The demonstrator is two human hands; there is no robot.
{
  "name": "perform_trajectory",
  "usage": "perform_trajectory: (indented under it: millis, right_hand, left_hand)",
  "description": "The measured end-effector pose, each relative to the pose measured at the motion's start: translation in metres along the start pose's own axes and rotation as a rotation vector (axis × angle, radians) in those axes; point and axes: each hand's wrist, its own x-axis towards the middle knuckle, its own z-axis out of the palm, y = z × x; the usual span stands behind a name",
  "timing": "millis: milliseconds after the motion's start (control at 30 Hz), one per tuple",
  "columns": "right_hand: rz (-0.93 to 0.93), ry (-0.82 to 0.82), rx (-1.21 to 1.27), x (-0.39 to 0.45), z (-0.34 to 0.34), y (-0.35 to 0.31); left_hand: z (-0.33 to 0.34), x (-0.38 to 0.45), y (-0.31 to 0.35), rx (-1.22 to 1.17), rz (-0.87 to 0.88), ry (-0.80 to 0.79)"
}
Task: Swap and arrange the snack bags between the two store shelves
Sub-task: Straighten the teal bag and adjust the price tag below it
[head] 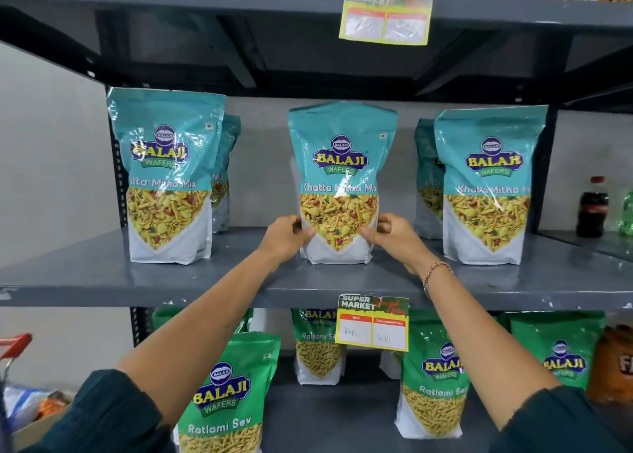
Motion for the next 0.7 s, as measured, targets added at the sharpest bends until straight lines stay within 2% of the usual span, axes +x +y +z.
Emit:
perform_trajectory:
  millis: [67,200,267,367,467,700]
  right_hand:
    - [0.021,0.026,-0.066,-0.007,0.000,-0.001]
    - [-0.054,0.371,-0.170,-0.029,0.004,-0.014]
    - [-0.137,0.437,-0.109,-0.045,0.012,-0.028]
    - [-0.182,0.358,0.058,-0.077,0.031,-0.048]
    - [-0.180,0.304,0.201,-0.111,0.054,-0.058]
    - [-0.047,0.185,0.397,-0.186,0.117,-0.015]
  left_hand:
    - [0.000,-0.006,0.003,0.030,-0.017,0.049]
    - [-0.005,-0.030,0.017,-0.013,0.022,0.219]
    - [-0.008,-0.051,0.026,-0.051,0.118,0.252]
    - [-0.010,-0.087,0.036,-0.158,0.201,0.247]
    - [-0.013,-0.124,0.034,-0.264,0.207,0.215]
    - [-0.006,-0.196,-0.038,-0.302,0.030,0.191]
